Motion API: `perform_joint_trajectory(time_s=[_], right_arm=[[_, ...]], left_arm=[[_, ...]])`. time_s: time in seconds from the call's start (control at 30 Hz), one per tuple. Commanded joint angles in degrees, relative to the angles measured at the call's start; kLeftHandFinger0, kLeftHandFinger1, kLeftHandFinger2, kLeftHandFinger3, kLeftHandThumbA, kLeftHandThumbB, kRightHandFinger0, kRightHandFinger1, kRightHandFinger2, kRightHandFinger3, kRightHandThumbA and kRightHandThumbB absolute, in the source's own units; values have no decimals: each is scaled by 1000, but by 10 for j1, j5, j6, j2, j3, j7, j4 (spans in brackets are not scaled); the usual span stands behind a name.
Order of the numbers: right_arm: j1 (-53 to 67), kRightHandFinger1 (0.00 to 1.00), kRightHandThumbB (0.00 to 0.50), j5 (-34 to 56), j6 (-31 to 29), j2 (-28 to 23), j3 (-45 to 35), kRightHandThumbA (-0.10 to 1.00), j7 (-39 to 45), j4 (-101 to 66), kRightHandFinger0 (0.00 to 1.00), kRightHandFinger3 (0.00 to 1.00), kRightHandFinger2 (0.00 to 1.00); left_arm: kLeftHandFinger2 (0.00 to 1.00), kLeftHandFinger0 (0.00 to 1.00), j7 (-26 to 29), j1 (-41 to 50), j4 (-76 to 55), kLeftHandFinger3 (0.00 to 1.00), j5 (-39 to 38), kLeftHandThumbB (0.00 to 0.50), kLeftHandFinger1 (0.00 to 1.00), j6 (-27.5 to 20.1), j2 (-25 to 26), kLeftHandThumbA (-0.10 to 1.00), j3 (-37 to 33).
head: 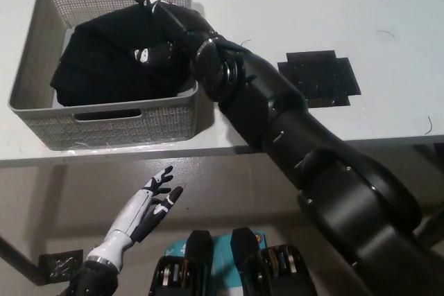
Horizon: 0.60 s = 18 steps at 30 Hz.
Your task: Use the right hand to pick up a t shirt on the right hand side and place it into a contianer on the left side
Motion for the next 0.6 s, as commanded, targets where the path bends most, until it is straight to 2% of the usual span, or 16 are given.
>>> perform_joint_trajectory(time_s=[0.0,0.13,0.17,0.23,0.37,0.47,0.5,0.53,0.57], right_arm=[[-19,1000,500,-12,9,-42,20,749,50,-80,1000,1000,1000],[16,1000,500,-9,26,-85,21,776,73,-203,1000,1000,1000],[39,1000,500,-12,19,-112,18,809,72,-268,1000,1000,1000],[75,1000,500,-14,7,-143,4,820,54,-349,1000,1000,1000],[132,1000,500,-21,9,-184,-13,801,45,-472,1000,1000,1000],[201,1000,500,-30,6,-231,-36,752,42,-596,1000,1000,1000],[224,1000,482,-30,9,-242,-43,767,46,-633,1000,1000,1000],[236,1000,486,-29,11,-246,-46,775,47,-650,1000,1000,1000],[286,1000,428,-28,8,-264,-61,850,42,-706,1000,1000,1000]], left_arm=[[955,787,4,1,-19,1000,2,345,856,-6,8,1000,2],[961,797,7,6,-22,1000,5,342,861,-5,10,1000,5],[966,807,7,11,-25,1000,-1,373,865,2,9,1000,9],[958,808,6,14,-23,1000,-5,388,862,0,10,1000,12],[932,806,12,23,-21,1000,-4,382,855,-8,13,1000,16],[931,775,17,28,-23,1000,-13,355,846,-19,14,1000,24],[947,766,19,30,-22,1000,-9,340,844,-23,16,1000,23],[953,761,18,31,-22,1000,-12,340,842,-25,18,1000,25],[961,776,13,35,-30,1000,-24,335,846,-13,16,998,32]])
